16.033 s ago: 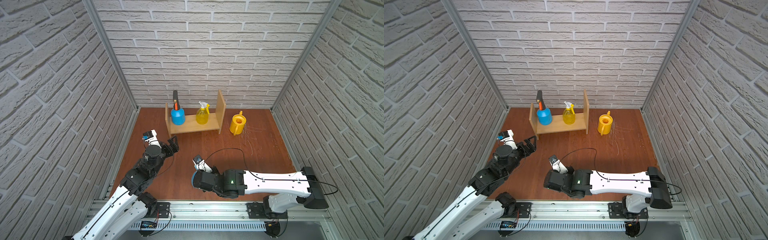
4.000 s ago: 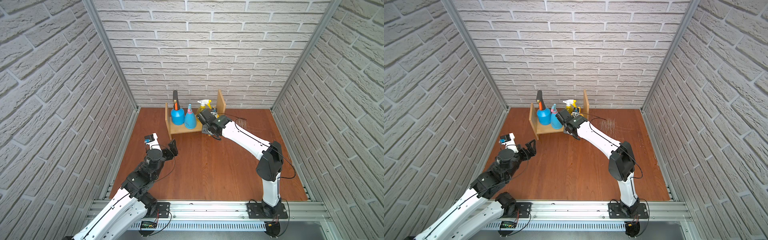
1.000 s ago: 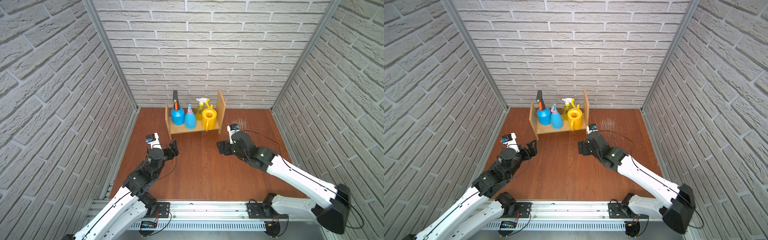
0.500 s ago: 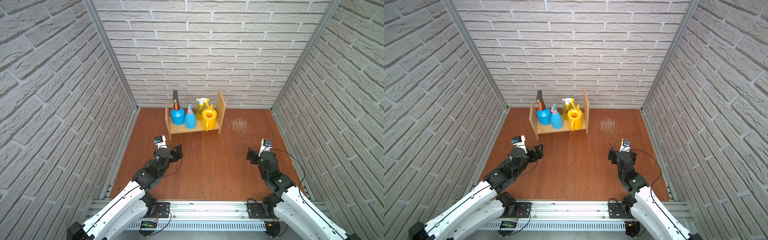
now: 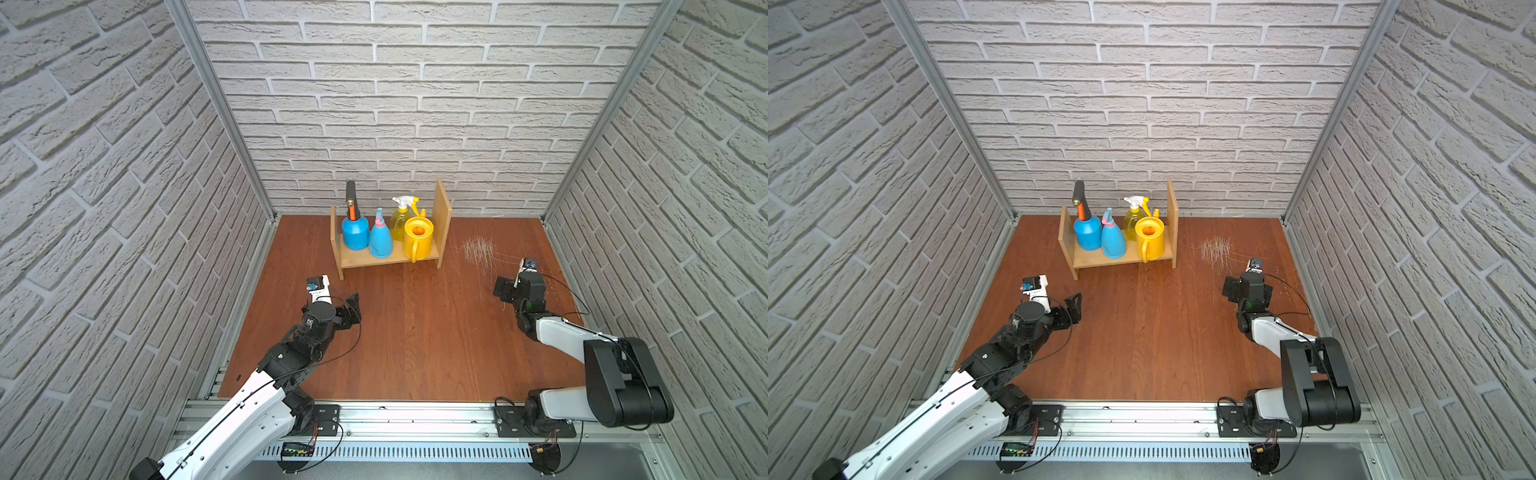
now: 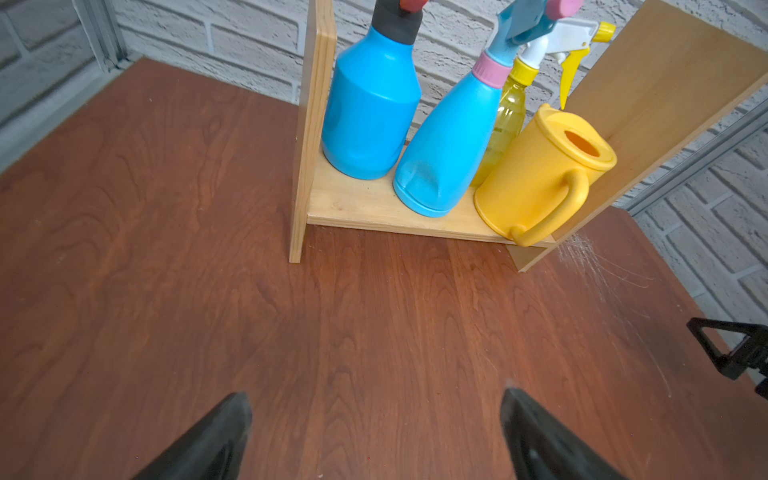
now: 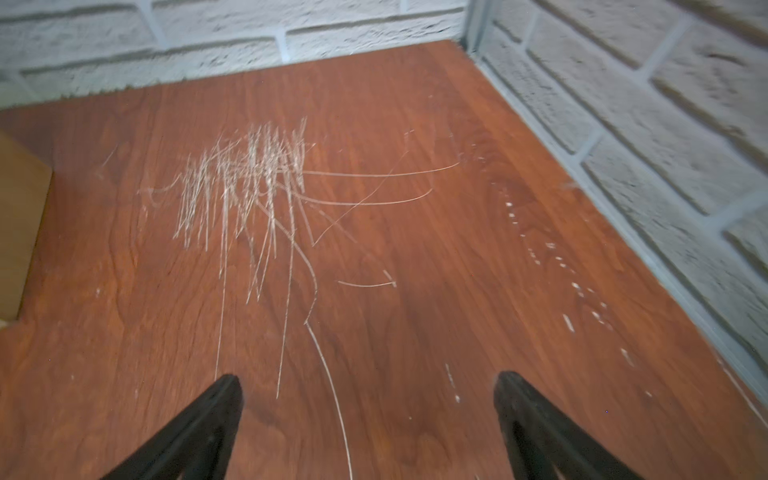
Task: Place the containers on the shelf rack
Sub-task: Reset both arms
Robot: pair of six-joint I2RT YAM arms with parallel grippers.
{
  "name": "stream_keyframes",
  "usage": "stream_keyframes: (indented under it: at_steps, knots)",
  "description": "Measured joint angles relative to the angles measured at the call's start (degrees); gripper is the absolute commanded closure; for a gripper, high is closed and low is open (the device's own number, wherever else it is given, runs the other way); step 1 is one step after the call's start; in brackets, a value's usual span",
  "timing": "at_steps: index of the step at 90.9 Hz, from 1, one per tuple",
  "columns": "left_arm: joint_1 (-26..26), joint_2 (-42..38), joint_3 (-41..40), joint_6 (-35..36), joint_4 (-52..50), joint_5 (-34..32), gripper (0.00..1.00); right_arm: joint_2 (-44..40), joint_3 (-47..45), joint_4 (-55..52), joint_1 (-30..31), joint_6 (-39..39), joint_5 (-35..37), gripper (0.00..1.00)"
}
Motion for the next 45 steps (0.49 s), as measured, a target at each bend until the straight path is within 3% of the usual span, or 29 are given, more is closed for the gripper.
stream_keyframes:
  at_steps: [9, 30, 36, 45]
  knots:
    - [0.00, -0.87, 0.09, 4.31, -0.66, -2.58, 0.02, 5.92, -3.67, 11.82, -0.48, -2.97, -3.17, 0.01]
    - [1.55, 3.19, 0.09, 20.87, 2.91, -9.57, 0.02, 7.48, -5.44, 16.98, -1.51, -4.07, -3.96, 0.01]
    - [5.66, 5.77, -0.04, 23.80, 5.55, -9.60, 0.02, 7.34, -5.09, 17.20, -1.73, -4.04, -3.72, 0.01]
    - [15.78, 9.27, -1.95, 24.87, 10.99, -7.06, 0.02, 7.32, -4.87, 17.68, -1.84, -4.02, -3.63, 0.01]
